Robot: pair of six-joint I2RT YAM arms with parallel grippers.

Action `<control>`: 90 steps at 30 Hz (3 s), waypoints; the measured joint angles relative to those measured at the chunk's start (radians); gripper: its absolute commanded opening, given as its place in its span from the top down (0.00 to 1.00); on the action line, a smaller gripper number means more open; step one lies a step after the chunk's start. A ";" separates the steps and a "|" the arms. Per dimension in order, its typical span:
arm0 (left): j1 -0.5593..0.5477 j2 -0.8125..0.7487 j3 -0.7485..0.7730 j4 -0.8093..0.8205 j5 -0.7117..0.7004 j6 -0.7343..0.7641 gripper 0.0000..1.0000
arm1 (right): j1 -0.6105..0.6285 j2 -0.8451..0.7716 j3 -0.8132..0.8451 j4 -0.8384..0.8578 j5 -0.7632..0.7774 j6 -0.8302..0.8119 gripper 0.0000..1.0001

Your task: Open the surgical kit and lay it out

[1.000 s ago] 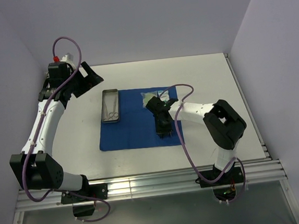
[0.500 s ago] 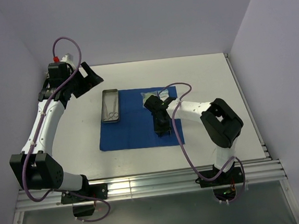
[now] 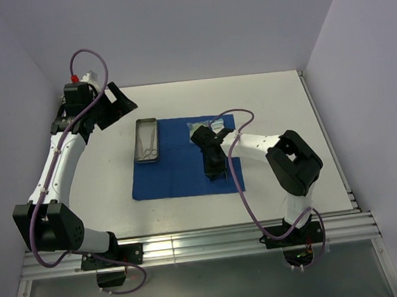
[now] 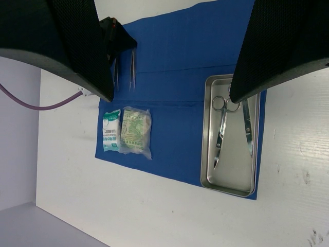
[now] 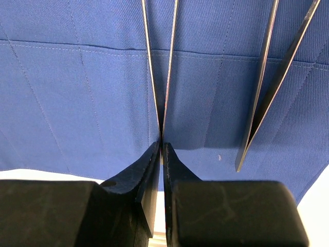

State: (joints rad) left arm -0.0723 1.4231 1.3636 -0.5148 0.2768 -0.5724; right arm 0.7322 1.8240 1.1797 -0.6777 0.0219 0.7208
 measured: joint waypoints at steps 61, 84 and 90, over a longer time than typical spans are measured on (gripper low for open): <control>-0.196 0.535 0.056 -0.059 -0.301 0.377 0.65 | -0.050 -0.227 0.200 -0.105 0.058 -0.064 0.01; -0.241 0.521 0.045 -0.109 -0.309 0.392 0.77 | -0.053 -0.210 0.200 -0.101 0.024 -0.073 0.01; -0.240 0.521 0.058 -0.118 -0.310 0.393 0.75 | -0.057 -0.210 0.192 -0.100 0.021 -0.076 0.01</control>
State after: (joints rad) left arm -0.3119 1.9442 1.4212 -0.6331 -0.0334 -0.1799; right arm 0.6754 1.6142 1.3720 -0.7776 0.0425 0.6449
